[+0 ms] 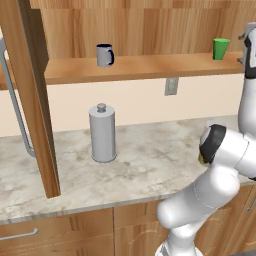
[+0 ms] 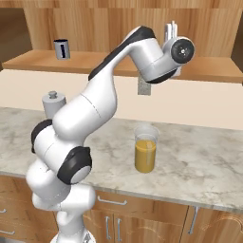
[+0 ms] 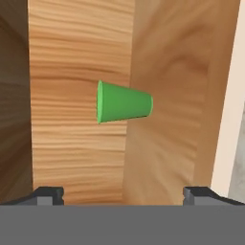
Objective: There is a tray on the dining counter. Grab the cup, mug, and pitcher and place them on the tray. The pitcher may be placed next to the tray if it cannot fit the tray.
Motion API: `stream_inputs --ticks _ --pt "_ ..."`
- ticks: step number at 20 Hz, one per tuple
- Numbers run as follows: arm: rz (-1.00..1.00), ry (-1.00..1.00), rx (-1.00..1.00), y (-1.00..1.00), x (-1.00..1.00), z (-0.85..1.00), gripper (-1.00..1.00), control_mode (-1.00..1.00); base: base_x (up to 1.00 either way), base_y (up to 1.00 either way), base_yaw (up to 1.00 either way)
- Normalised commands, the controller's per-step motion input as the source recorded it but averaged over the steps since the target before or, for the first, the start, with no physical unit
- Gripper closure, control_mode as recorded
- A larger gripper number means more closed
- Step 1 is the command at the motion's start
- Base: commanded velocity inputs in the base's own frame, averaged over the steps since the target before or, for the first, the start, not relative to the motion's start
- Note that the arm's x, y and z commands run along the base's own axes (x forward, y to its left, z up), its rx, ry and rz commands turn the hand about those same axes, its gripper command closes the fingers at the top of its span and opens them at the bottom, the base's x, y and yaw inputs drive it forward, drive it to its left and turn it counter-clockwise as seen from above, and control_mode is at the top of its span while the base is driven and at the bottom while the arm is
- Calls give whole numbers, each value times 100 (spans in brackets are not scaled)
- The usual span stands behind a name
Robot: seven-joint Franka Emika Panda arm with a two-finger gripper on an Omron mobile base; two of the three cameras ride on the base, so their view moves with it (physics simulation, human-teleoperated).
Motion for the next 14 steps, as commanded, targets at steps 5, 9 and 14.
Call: stream_inputs --ticks 5,9,14 --pt "0 0 0 -5 28 0 -100 -100 0 0 0" --pt "0 0 0 0 29 0 -100 -100 0 0 0" --pt "0 0 0 -1 32 0 -100 -100 0 0 0"
